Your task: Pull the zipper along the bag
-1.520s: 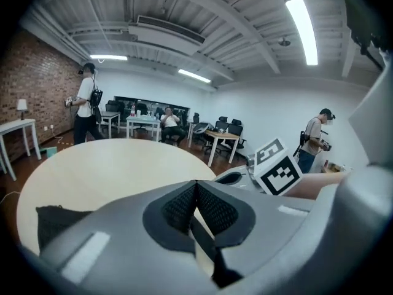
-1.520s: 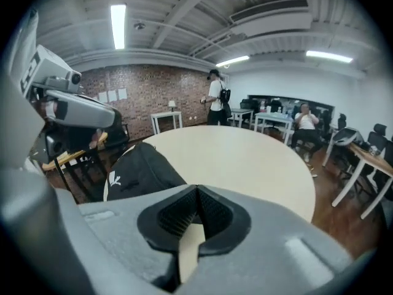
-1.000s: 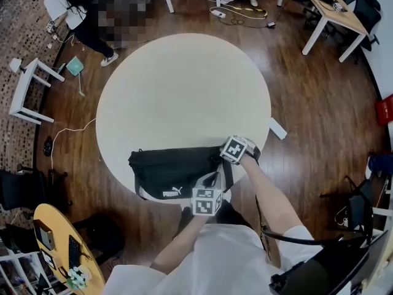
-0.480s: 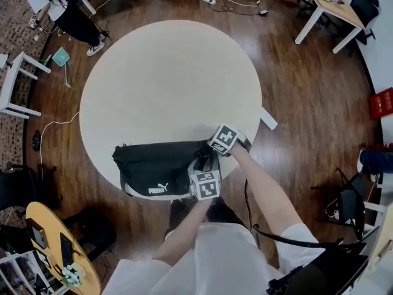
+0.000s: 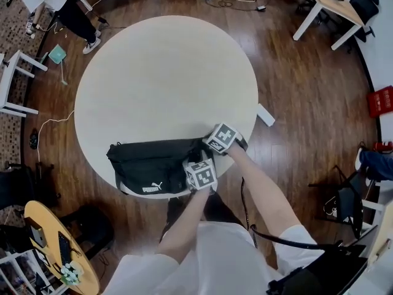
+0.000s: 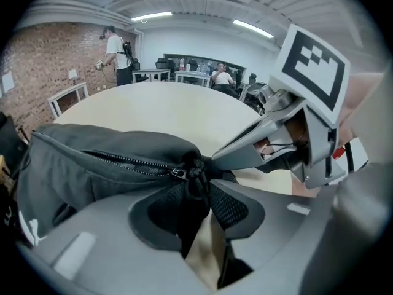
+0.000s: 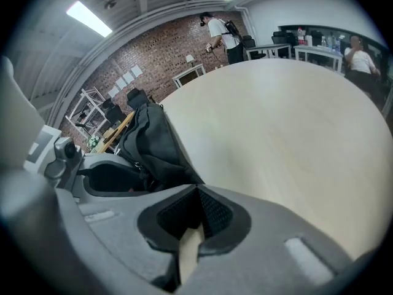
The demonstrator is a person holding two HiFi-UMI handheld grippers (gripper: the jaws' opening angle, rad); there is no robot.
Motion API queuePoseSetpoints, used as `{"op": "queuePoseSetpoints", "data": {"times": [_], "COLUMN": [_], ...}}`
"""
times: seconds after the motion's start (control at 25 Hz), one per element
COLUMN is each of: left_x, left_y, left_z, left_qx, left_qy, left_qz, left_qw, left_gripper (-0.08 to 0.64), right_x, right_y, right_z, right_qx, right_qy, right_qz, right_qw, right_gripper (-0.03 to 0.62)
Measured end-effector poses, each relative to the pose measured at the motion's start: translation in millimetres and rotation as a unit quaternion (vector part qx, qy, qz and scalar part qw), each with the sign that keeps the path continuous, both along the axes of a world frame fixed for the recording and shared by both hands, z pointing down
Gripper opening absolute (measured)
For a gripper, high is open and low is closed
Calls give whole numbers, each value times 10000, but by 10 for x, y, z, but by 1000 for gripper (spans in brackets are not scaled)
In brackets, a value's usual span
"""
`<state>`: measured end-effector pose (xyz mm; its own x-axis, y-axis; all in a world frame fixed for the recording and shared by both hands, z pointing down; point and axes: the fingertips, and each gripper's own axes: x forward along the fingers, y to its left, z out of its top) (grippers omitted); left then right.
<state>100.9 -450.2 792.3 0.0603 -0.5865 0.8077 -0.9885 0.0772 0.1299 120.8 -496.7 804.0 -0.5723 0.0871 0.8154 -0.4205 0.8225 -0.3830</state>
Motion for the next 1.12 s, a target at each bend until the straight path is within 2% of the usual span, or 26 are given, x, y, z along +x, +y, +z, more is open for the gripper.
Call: {"op": "queuePoseSetpoints", "data": {"times": [0.32,0.36,0.4,0.48,0.76,0.96,1.12], "left_x": [64,71,77,83,73,-165,-552], "left_y": [81,100,122,155,261,443,534], "left_z": [-229,-250,-265,-285,-540,-685,-866], "left_qx": [27,65,96,120,50,-40,41], "left_qy": [582,581,570,612,1428,1799,1810], "left_qz": [369,443,537,713,816,1020,1402], "left_qw": [9976,9973,9969,9955,9864,9784,9734], "left_gripper": [150,75,44,31,18,18,18], "right_x": [-19,-16,-13,-8,0,21,59], "right_y": [39,43,48,53,73,77,65], "right_z": [25,29,33,38,42,57,89], "right_qx": [106,144,177,225,458,718,977], "right_qy": [124,168,209,273,597,956,1327], "right_qz": [74,89,114,192,341,382,428], "right_qw": [9998,9997,9996,9992,9966,9921,9854], "right_gripper": [-9,-9,-9,-9,-9,-9,-8]}}
